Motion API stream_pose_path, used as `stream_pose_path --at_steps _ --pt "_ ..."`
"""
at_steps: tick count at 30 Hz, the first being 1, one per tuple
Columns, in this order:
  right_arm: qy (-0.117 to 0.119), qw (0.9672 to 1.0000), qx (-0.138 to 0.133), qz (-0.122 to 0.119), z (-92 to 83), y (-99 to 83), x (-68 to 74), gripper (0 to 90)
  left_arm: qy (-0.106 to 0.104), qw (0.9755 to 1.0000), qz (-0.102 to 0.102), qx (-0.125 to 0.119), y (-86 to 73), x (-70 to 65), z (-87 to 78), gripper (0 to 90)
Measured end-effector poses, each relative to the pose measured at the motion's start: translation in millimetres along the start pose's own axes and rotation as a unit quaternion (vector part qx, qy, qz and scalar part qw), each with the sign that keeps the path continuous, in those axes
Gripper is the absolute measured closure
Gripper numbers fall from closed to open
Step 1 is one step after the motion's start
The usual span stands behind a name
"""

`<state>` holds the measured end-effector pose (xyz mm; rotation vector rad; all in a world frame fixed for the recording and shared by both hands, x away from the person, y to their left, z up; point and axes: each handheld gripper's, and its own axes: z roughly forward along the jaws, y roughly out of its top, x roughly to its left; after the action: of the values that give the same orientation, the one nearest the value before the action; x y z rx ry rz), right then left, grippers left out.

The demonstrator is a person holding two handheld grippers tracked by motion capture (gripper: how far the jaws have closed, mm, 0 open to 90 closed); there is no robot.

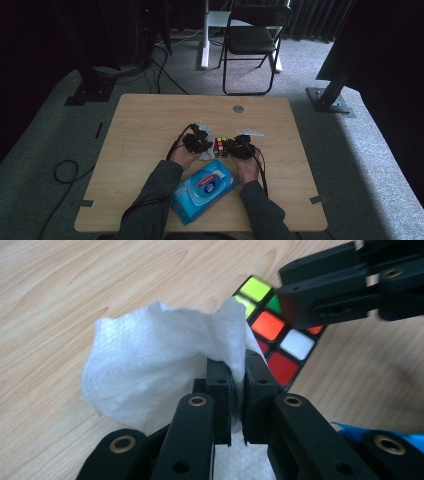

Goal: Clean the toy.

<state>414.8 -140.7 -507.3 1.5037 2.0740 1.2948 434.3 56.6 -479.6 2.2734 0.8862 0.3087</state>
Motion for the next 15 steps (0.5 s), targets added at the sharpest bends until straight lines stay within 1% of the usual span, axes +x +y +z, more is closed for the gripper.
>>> stream_pose_path --at_steps 3,7,9,11,15 --pt "0.0 1.0 0.0 0.0 0.0 0.0 0.0 70.2 -0.001 1.0 0.0 0.001 0.7 -1.3 0.2 84.3" --pt "0.0 1.0 0.0 0.0 0.0 0.0 -0.1 70.2 0.001 0.9999 0.003 0.015 -0.9 -2.9 6.1 84.3" --pt "0.0 1.0 0.0 0.0 0.0 0.0 -0.1 70.2 0.001 0.9999 0.001 0.014 -1.7 -2.1 6.7 84.5" --pt "0.0 1.0 0.0 -0.001 0.0 0.0 -0.2 70.2 0.009 0.9998 0.01 0.016 -1.9 -3.1 7.3 84.5" --pt "0.0 1.0 0.0 0.0 0.0 0.1 -0.2 70.2 0.013 0.9997 0.011 0.018 -1.5 -3.8 7.5 84.5"
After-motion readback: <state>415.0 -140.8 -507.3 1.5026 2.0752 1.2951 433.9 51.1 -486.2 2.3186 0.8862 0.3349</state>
